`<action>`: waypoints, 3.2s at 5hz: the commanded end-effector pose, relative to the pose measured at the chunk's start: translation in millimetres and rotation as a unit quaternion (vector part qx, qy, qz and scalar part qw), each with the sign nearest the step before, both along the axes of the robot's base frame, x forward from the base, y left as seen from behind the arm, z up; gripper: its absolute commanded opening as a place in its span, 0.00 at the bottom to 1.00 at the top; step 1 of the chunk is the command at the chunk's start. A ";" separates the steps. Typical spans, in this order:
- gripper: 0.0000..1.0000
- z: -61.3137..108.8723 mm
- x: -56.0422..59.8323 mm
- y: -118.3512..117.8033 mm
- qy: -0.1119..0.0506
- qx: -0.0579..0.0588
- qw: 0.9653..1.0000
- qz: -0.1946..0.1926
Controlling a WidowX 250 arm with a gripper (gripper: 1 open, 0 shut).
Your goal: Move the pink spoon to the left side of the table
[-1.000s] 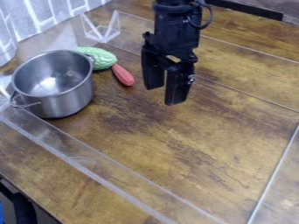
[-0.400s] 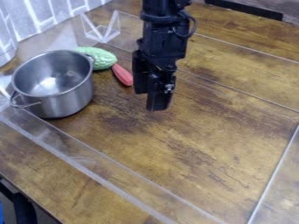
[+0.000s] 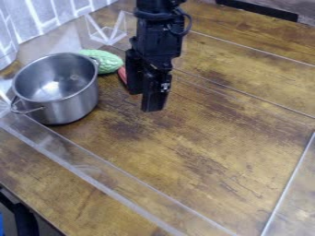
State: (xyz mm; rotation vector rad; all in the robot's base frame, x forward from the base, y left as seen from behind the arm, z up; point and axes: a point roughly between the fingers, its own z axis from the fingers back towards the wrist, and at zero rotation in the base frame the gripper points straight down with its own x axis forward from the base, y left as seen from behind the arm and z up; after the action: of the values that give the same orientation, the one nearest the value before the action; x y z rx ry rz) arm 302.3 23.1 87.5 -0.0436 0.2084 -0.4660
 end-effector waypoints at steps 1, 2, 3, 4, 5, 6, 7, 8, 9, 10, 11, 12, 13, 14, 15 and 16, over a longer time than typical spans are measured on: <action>1.00 10.9 6.3 11.9 -0.025 0.009 0.999 0.026; 1.00 10.9 9.8 30.2 -0.029 0.016 0.999 0.005; 1.00 10.5 15.1 48.7 -0.038 0.023 0.999 -0.015; 1.00 16.9 20.2 54.1 -0.044 0.024 0.998 -0.039; 1.00 21.5 29.1 58.1 -0.051 0.025 0.996 -0.076; 1.00 17.5 24.0 64.0 -0.056 0.028 0.997 -0.052; 0.00 15.7 13.5 68.8 -0.063 0.029 0.997 -0.021; 1.00 6.4 19.3 70.6 -0.075 0.029 0.995 -0.054; 1.00 -1.1 23.5 75.5 -0.079 0.025 0.993 -0.081; 1.00 -8.3 38.1 80.1 -0.086 0.018 0.986 -0.139; 1.00 -15.4 52.3 83.5 -0.094 0.012 0.978 -0.185; 1.00 -10.1 53.6 78.9 -0.098 0.010 0.978 -0.182; 0.00 -3.7 53.9 75.6 -0.101 0.008 0.979 -0.176; 0.00 -11.0 59.5 74.1 -0.103 0.005 0.977 -0.184; 0.00 -17.8 65.0 72.6 -0.105 0.002 0.976 -0.193; 0.00 -14.5 62.1 71.6 -0.105 0.001 0.970 -0.220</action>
State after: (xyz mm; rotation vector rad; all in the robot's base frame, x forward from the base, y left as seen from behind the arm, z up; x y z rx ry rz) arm 358.4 91.4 47.6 0.0102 0.0686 -0.8995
